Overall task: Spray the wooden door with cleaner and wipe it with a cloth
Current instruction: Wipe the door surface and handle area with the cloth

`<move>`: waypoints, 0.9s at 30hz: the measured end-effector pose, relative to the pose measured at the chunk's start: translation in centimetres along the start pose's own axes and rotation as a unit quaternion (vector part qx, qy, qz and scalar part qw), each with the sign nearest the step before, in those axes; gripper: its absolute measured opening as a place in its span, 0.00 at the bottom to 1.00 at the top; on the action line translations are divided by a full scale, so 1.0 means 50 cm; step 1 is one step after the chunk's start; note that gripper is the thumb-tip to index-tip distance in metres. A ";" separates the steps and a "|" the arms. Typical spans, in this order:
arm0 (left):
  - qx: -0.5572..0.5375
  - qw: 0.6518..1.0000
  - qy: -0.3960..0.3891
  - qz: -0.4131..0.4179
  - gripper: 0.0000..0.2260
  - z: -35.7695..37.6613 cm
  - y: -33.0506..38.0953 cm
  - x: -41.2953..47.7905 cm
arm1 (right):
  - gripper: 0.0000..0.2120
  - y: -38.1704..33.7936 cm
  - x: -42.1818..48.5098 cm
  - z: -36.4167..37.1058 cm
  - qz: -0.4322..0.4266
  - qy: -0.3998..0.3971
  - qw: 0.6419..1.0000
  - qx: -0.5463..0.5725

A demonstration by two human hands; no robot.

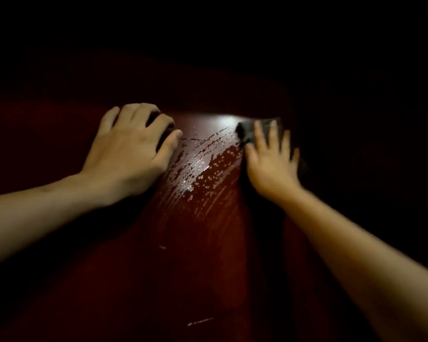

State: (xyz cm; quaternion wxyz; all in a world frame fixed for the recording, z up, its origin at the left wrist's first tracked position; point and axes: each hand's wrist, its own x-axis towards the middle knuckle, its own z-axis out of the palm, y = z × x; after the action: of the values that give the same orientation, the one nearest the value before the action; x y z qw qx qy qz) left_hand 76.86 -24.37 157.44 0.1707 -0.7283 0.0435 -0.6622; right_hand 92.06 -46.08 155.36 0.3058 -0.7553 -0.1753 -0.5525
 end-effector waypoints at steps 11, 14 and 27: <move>-0.014 1.000 0.006 0.013 0.25 0.106 0.139 0.134 | 0.27 0.042 0.068 -0.002 -0.167 0.043 0.985 -0.025; 0.000 1.000 0.010 0.012 0.24 0.128 0.148 0.179 | 0.27 0.081 0.186 -0.024 -0.100 0.034 0.994 -0.015; 0.074 0.985 -0.037 0.154 0.37 0.134 0.156 0.163 | 0.27 0.206 -0.161 0.034 -0.065 0.003 0.998 0.023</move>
State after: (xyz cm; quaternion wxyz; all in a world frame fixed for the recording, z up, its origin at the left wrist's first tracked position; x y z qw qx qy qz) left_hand 85.66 -32.76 162.36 0.3256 -0.7226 0.0999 -0.6016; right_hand 96.88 -52.11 144.67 0.2865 -0.7337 -0.2359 -0.5692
